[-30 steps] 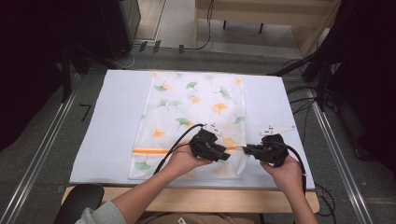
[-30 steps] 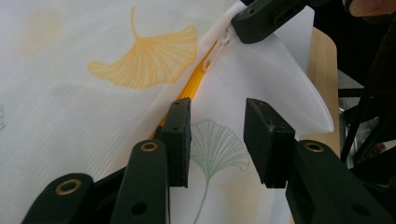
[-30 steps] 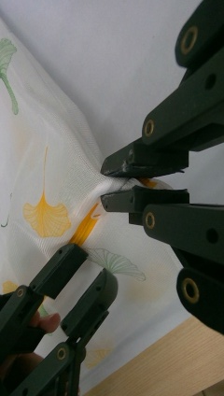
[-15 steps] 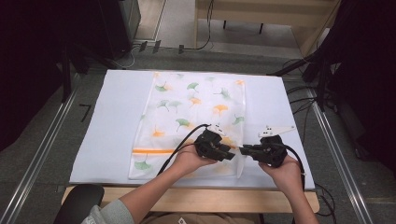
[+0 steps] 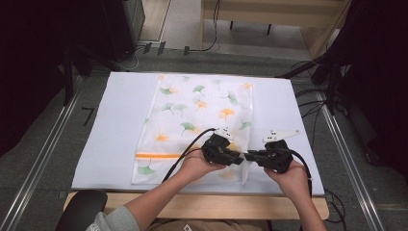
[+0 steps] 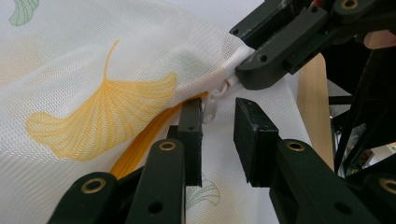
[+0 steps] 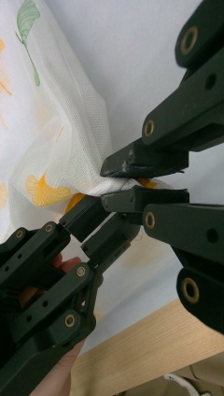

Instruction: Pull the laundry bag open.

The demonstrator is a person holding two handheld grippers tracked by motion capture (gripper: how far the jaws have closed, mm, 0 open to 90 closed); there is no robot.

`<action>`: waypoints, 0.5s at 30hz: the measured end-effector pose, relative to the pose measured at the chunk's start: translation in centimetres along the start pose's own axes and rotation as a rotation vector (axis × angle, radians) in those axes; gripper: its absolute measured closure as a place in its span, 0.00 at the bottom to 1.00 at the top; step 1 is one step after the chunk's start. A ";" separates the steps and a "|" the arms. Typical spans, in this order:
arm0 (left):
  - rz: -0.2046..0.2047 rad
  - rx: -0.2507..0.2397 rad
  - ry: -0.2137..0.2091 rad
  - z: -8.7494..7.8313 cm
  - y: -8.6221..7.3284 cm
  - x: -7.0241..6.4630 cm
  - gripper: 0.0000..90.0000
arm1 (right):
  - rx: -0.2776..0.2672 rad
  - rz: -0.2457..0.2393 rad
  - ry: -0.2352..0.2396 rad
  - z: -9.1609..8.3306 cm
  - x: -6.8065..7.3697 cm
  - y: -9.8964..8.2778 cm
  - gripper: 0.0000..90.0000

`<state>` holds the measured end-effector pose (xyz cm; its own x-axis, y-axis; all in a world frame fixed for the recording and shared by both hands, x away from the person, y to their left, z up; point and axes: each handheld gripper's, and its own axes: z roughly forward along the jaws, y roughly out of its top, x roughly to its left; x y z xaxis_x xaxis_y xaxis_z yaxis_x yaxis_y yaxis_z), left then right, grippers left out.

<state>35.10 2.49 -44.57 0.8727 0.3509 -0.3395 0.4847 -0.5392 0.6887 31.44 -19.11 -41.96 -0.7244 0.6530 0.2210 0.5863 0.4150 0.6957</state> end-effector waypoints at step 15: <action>-0.003 0.005 0.012 0.2 0.1 0.0 0.98 | 0.006 -0.008 0.003 0.2 0.3 0.1 0.94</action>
<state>35.19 2.29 -44.64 0.8706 0.3618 -0.3333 0.4873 -0.5420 0.6847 31.38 -18.69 -41.95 -0.7301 0.6479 0.2172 0.5825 0.4239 0.6935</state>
